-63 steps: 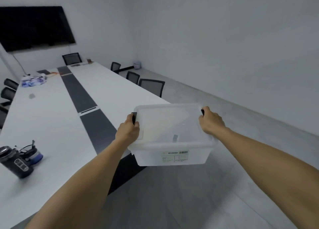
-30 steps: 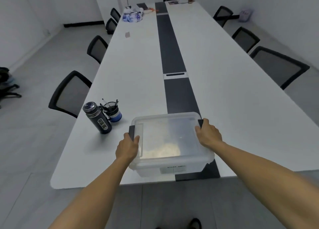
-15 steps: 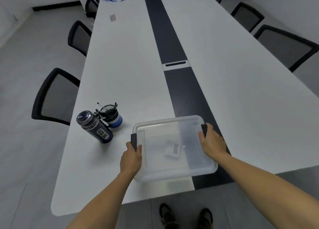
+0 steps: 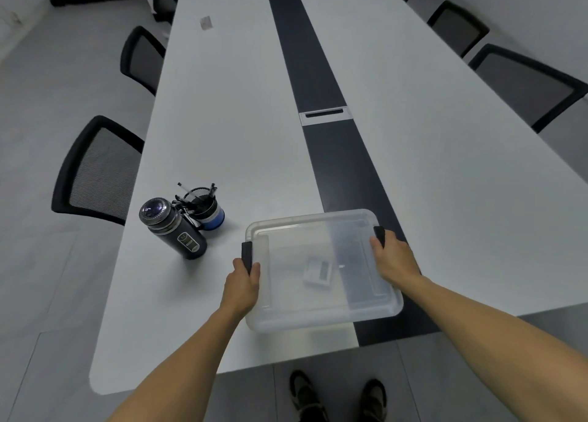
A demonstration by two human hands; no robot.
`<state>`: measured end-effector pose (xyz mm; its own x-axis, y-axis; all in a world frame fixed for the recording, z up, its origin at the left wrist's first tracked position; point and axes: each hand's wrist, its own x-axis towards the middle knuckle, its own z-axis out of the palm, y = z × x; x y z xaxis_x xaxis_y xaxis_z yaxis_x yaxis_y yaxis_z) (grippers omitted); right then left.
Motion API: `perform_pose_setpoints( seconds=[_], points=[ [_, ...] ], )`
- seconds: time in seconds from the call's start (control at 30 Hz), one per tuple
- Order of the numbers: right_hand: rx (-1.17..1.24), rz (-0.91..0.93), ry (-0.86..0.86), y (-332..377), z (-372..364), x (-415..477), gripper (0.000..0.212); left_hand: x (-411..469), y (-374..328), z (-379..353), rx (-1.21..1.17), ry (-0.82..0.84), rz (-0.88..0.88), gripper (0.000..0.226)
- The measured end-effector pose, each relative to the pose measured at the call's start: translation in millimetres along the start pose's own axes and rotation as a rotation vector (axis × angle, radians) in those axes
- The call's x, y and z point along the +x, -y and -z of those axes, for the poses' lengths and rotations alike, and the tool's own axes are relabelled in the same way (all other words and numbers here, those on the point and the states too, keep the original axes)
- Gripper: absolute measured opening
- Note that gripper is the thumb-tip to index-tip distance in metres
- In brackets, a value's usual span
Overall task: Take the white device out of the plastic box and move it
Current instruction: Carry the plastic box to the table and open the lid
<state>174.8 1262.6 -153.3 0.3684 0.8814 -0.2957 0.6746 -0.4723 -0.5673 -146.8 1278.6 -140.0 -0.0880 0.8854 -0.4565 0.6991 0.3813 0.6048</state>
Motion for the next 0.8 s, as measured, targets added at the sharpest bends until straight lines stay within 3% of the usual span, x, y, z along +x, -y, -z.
perform_pose_setpoints(
  seconds=[0.23, 0.33, 0.43, 0.5, 0.6, 0.7, 0.8],
  points=[
    [0.139, -0.01, 0.046, -15, 8, 8, 0.049, -2, 4, 13, -0.176, 0.113, 0.053, 0.041],
    [0.066, -0.039, 0.098, -15, 15, 5, 0.061, -6, 8, 18, -0.26, 0.169, 0.113, 0.052],
    [-0.249, 0.026, -0.015, -12, 24, 0, 0.073, -9, 12, 19, 0.135, -0.113, -0.032, 0.071],
    [-0.406, 0.145, -0.138, -4, 29, -3, 0.066, -14, 6, 15, 0.367, -0.275, -0.212, 0.051],
    [-0.432, 0.164, -0.104, 5, 30, -12, 0.034, -23, -9, 9, 0.301, -0.275, -0.196, 0.023],
    [-0.364, 0.06, 0.003, 8, 25, -20, 0.034, -27, -14, 12, 0.282, -0.271, -0.173, 0.018],
    [-0.378, 0.058, -0.003, 14, 30, -24, 0.037, -25, -17, 24, 0.302, -0.274, -0.185, 0.02]
  ],
)
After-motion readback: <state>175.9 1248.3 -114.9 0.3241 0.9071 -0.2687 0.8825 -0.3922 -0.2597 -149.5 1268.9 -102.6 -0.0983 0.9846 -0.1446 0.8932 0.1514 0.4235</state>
